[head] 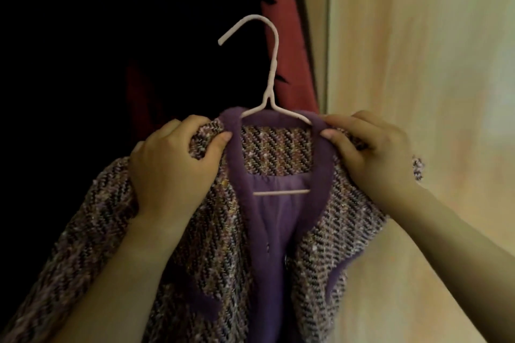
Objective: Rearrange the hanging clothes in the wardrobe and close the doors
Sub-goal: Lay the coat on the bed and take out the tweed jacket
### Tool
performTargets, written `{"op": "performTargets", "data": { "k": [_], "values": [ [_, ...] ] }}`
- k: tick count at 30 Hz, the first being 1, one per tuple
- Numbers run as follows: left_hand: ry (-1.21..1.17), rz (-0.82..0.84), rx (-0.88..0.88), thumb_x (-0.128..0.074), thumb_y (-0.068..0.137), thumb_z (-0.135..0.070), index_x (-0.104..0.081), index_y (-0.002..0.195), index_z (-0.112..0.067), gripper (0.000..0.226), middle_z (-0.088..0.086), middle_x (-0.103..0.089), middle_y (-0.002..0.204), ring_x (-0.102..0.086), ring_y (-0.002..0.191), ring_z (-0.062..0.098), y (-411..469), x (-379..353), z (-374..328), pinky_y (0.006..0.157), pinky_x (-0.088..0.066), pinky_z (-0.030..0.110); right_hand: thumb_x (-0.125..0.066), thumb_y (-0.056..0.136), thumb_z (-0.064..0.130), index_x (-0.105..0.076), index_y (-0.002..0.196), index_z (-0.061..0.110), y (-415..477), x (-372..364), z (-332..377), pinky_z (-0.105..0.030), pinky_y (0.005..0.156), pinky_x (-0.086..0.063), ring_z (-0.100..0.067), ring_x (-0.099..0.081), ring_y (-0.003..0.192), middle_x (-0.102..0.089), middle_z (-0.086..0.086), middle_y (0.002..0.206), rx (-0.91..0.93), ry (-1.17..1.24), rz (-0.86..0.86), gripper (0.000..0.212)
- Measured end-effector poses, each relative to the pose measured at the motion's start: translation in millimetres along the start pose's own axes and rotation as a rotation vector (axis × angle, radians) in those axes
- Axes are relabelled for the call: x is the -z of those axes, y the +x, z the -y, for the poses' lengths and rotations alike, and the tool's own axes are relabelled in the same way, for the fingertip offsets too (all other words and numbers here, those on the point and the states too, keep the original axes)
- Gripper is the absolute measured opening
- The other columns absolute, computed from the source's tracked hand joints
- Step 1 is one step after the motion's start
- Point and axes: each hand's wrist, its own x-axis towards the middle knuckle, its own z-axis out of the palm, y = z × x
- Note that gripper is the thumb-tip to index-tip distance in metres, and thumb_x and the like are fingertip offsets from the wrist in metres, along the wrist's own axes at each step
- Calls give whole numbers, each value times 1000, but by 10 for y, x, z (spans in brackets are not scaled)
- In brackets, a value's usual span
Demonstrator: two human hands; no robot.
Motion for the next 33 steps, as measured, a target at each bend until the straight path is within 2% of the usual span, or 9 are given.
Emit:
{"op": "performTargets", "data": {
  "k": [5,10,13,15,19,26,30,33],
  "values": [
    [-97,-26,-102,-58,85,-52,-68,99,-17,39,9,-67,84,-62,79,35,-49,-17,-1043,67,-49,45,-62,89,23,-71,102,9,-396,1040,-297,-5,69,-34,-7,-52,72,-63,-6,79,-114,-74,-64,21],
    [-203,-9,-167,-58,85,-54,-68,99,-20,39,8,-65,81,-62,79,34,-176,14,-2173,66,-46,43,-63,89,22,-70,104,9,-737,2205,-579,-6,71,-37,0,-49,75,-61,-1,81,-162,-180,-143,21],
    [-325,40,-186,-55,86,-56,-69,101,-21,41,6,-68,88,-64,83,32,-377,-87,-2856,69,-48,45,-61,90,24,-70,105,11,-1020,2917,-781,-9,72,-39,-1,-51,77,-60,1,82,-198,-238,-139,22],
    [-404,86,-191,-56,85,-56,-69,101,-22,40,4,-69,93,-64,86,31,-572,-175,-3332,72,-49,45,-61,90,24,-70,106,12,-1288,3383,-917,-5,73,-36,1,-49,77,-57,6,83,-244,-293,-124,22],
    [-581,262,-172,-61,81,-55,-68,96,-26,34,0,-69,92,-64,84,28,-1116,-359,-4297,74,-50,44,-62,88,24,-70,106,10,-2018,4284,-1166,-4,73,-35,1,-49,75,-55,6,81,-389,-393,-98,24],
    [-872,747,-105,-65,78,-55,-66,90,-26,31,-4,-69,84,-64,81,22,-2243,-690,-5762,68,-49,33,-64,88,25,-71,105,14,-3187,5815,-1342,-9,76,-40,-1,-53,77,-60,0,84,-598,-618,-36,22],
    [-957,864,-140,-66,78,-55,-66,88,-23,33,-1,-71,82,-65,79,25,-2477,-857,-6449,69,-51,36,-64,88,25,-72,103,12,-3467,6439,-1467,-22,75,-48,-11,-58,77,-63,-3,86,-631,-724,-37,22],
    [-991,894,-193,-64,79,-55,-67,90,-24,33,-2,-72,89,-65,84,23,-2479,-1013,-6918,71,-51,35,-62,89,25,-71,104,11,-3528,6781,-1701,-18,75,-46,-11,-58,77,-63,-5,86,-655,-771,-39,23]
  ]
}}
